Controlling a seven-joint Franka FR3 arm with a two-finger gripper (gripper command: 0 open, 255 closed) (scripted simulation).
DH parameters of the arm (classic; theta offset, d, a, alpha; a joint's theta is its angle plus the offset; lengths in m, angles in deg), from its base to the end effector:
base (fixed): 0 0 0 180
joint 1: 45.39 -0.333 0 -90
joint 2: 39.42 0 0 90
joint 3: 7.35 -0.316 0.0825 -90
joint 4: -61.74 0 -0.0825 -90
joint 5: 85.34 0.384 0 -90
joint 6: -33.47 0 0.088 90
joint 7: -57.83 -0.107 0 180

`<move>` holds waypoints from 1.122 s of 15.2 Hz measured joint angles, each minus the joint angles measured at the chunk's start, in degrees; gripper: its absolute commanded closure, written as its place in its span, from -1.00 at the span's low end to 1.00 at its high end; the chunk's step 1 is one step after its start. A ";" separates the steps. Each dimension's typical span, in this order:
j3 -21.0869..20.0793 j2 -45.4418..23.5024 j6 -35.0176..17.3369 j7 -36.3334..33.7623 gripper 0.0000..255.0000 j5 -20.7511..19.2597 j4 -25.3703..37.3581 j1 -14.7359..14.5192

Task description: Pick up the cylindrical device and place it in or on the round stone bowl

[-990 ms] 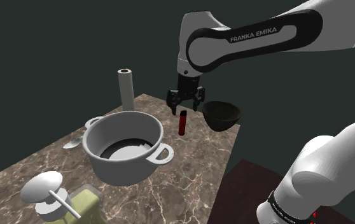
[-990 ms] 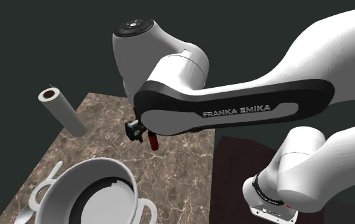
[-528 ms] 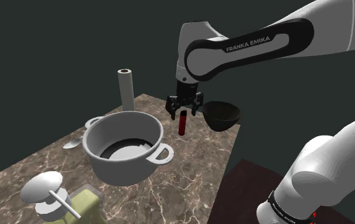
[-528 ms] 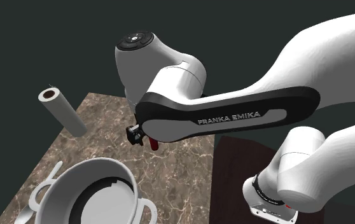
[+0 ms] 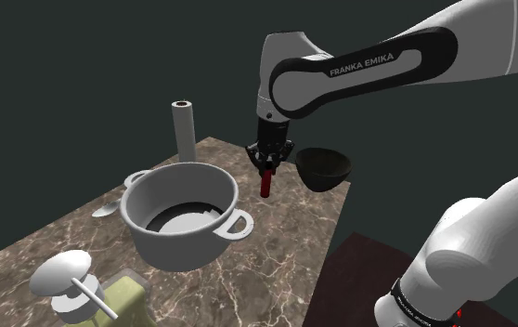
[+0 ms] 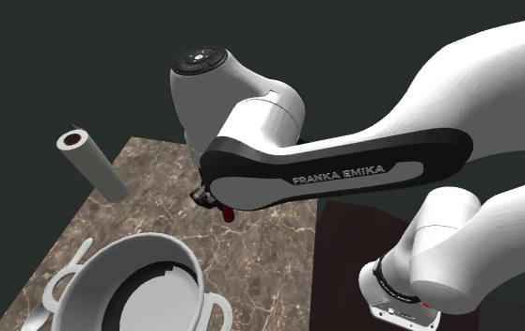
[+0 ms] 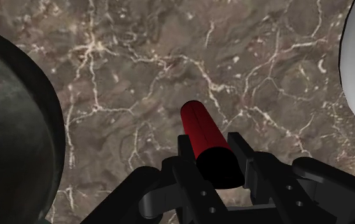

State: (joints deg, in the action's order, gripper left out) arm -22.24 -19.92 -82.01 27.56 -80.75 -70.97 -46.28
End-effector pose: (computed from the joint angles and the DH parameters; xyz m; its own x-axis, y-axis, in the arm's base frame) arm 0.4318 0.1328 0.4739 0.9550 -0.2948 0.0328 -0.2948 -0.9555 -0.0046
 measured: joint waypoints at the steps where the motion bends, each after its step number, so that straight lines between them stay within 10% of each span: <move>1: 0.00 0.00 0.00 0.00 1.00 0.00 0.00 0.00; 17: 0.59 1.33 7.79 0.19 1.00 -0.09 6.46 0.13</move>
State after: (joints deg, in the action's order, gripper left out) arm -21.65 -18.60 -74.22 27.75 -80.84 -64.50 -46.15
